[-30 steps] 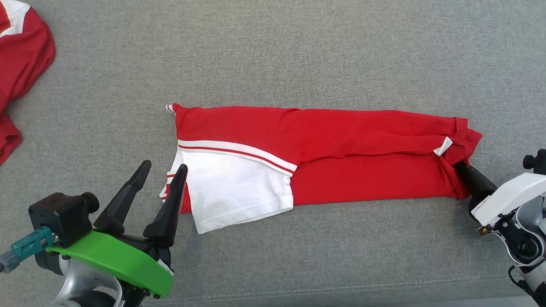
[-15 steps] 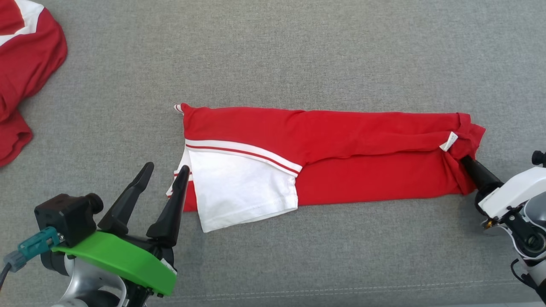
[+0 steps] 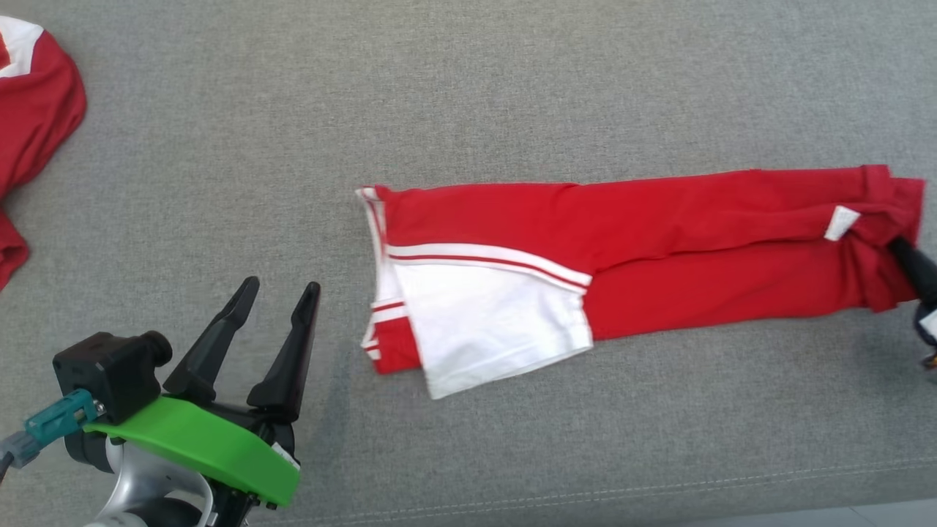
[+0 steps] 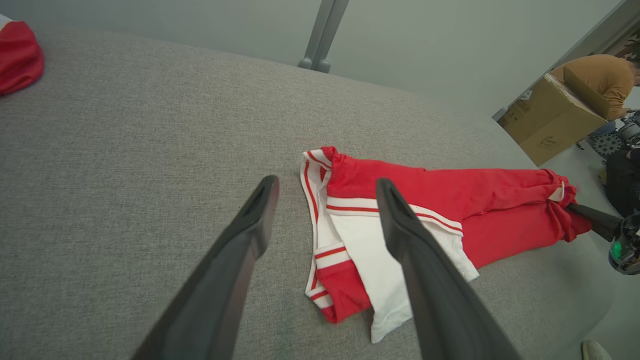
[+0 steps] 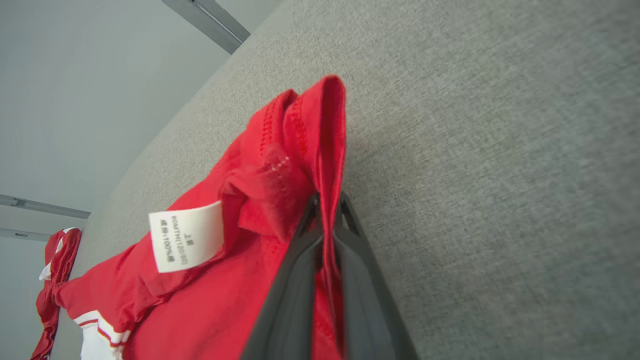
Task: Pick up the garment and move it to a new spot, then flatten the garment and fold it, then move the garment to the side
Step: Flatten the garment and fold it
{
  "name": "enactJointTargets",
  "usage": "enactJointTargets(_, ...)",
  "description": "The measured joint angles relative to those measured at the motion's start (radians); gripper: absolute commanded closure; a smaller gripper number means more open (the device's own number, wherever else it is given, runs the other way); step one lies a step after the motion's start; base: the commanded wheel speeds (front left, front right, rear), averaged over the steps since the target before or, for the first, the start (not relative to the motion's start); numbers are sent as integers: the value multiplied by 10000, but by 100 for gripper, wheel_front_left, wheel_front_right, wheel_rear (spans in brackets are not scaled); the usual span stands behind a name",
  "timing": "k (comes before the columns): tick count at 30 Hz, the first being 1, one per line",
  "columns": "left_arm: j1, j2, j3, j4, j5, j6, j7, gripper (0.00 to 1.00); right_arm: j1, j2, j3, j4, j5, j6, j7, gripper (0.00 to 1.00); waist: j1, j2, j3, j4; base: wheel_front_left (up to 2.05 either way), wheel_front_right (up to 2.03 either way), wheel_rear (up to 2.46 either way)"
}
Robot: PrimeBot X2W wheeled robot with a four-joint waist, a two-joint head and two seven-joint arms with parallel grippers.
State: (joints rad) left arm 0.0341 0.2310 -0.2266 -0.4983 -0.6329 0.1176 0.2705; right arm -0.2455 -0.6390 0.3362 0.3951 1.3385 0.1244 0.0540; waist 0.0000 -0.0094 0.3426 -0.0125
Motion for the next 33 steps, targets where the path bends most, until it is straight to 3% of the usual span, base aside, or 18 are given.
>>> enactJointTargets(8, -2, 4, -23, 102, 54, 0, -13, 0, 508, -1501, -1390, 598, 286, -27, -351, 100, 0, 0, -84, -72, 0, 0, 0)
enactJointTargets(12, -4, -19, 15, 146, 56, 0, -194, 0, 461, -1699, -1519, -33, 270, -15, -504, 100, 0, 0, -191, -58, 0, 0, 0)
enactJointTargets(16, -5, -29, 61, 268, 109, -2, -295, 0, 32, -1302, -880, -1954, 138, -13, -449, 100, 0, 0, -349, -33, 0, 0, 0)
enactJointTargets(21, -10, 6, 35, 370, 234, -33, -311, 0, -170, -589, 757, -4238, -424, -10, 21, 100, 0, 0, -484, 98, 0, 0, 0)
enactJointTargets(33, -21, 21, 8, 389, 236, -50, -311, 0, -127, 1007, 2775, -4472, -1822, -12, 128, 100, 0, 0, -666, 579, 0, 0, 0)
